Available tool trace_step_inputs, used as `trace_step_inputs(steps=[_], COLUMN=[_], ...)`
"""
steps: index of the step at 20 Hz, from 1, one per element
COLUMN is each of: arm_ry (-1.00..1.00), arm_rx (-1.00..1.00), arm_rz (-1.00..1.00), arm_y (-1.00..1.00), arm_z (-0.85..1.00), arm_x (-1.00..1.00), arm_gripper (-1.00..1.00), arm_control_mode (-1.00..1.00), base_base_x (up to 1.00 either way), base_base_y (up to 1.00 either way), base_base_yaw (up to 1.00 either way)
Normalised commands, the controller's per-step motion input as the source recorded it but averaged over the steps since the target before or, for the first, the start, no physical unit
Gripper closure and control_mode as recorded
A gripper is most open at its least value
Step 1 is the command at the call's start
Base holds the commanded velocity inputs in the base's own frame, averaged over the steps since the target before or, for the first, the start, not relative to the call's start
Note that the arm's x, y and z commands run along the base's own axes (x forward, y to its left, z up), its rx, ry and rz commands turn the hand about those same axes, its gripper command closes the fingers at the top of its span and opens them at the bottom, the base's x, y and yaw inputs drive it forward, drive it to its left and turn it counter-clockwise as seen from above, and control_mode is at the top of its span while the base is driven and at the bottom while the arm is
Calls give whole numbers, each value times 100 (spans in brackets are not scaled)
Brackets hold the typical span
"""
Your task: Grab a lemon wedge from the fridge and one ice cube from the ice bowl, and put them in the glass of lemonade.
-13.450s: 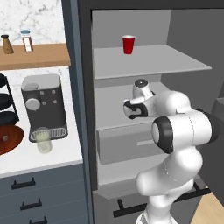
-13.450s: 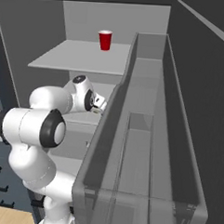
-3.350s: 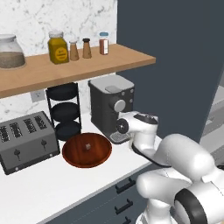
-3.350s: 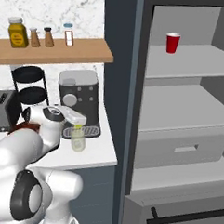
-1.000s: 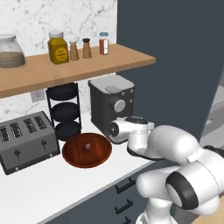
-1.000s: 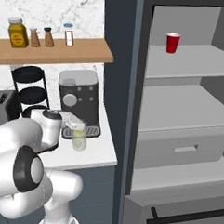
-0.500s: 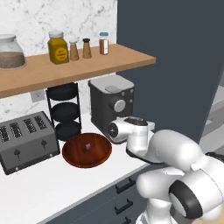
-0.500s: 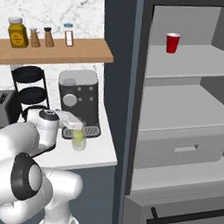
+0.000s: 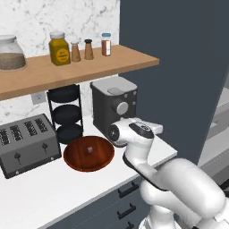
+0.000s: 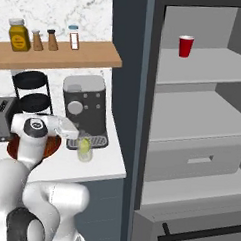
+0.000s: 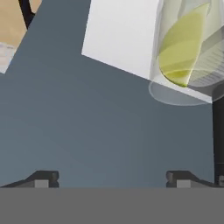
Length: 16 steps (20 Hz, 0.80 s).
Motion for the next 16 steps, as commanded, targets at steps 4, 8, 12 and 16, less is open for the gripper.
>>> trace_step_inputs(steps=[4,8,12,16], arm_ry=[-15,-5,0,-1], arm_rx=[0,0,0,0], arm_rz=[0,0,0,1], arm_y=[16,29,46,61], arm_z=[98,85,64,67], arm_x=[-85,-99,-100,-91], arm_gripper=[-100,-100,-100,-100], arm_control_mode=[-100,-100,-100,-100], base_base_x=[0,0,0,0], base_base_y=[0,0,0,0], base_base_yaw=[0,0,0,0])
